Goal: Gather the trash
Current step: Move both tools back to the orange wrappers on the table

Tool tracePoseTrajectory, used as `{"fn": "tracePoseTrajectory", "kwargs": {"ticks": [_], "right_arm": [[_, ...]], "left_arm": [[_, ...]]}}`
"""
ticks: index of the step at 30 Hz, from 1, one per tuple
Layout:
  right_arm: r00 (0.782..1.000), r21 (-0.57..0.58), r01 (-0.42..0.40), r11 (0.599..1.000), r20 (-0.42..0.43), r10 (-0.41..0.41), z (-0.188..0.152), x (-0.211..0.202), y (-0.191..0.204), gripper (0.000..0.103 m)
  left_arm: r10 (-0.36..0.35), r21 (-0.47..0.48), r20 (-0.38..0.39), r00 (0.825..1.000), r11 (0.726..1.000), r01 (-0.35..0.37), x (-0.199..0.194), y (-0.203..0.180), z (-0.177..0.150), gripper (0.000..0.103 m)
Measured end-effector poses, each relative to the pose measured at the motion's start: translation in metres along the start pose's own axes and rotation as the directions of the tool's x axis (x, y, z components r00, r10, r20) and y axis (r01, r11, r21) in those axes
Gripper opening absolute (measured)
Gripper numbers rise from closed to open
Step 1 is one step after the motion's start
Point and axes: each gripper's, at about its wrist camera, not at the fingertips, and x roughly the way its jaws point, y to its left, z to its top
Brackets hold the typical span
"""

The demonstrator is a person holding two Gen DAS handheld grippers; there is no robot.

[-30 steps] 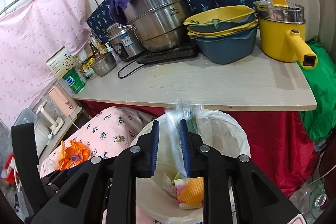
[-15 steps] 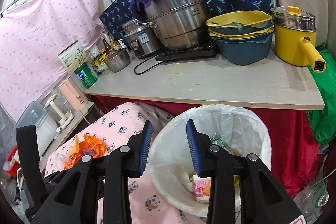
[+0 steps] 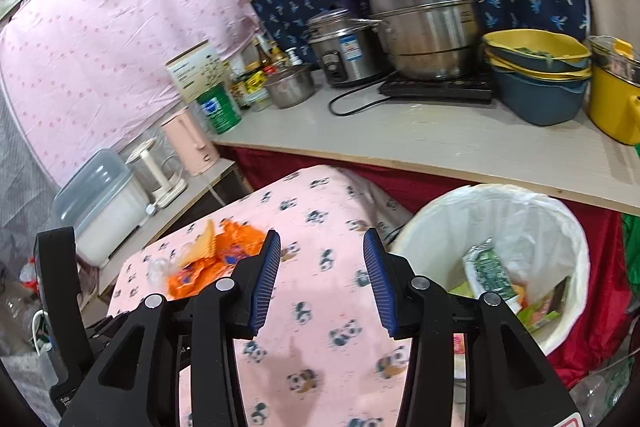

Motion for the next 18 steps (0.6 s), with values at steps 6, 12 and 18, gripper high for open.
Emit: {"fn": "tracePoseTrajectory", "kwargs": {"ticks": [6, 12, 18], "right_arm": [[0.998, -0.048, -0.056, 0.997, -0.046, 0.053, -0.011, 0.014, 0.043, 0.043], [0.990, -0.084, -0.105, 0.991, -0.101, 0.096, -0.025, 0.033, 0.083, 0.043], [0.975, -0.101, -0.154, 0.983, -0.174, 0.135, -0.036, 0.069, 0.116, 0.045]], "left_arm": [[0.053, -0.068, 0.002, 0.999, 0.996, -0.053, -0.008, 0.051, -0.006, 0.076], [0.103, -0.131, -0.005, 0.995, 0.986, -0.102, -0.009, 0.100, -0.008, 0.076], [0.145, -0.195, -0.021, 0.989, 0.970, -0.146, -0.001, 0.149, -0.006, 0.082]]}}
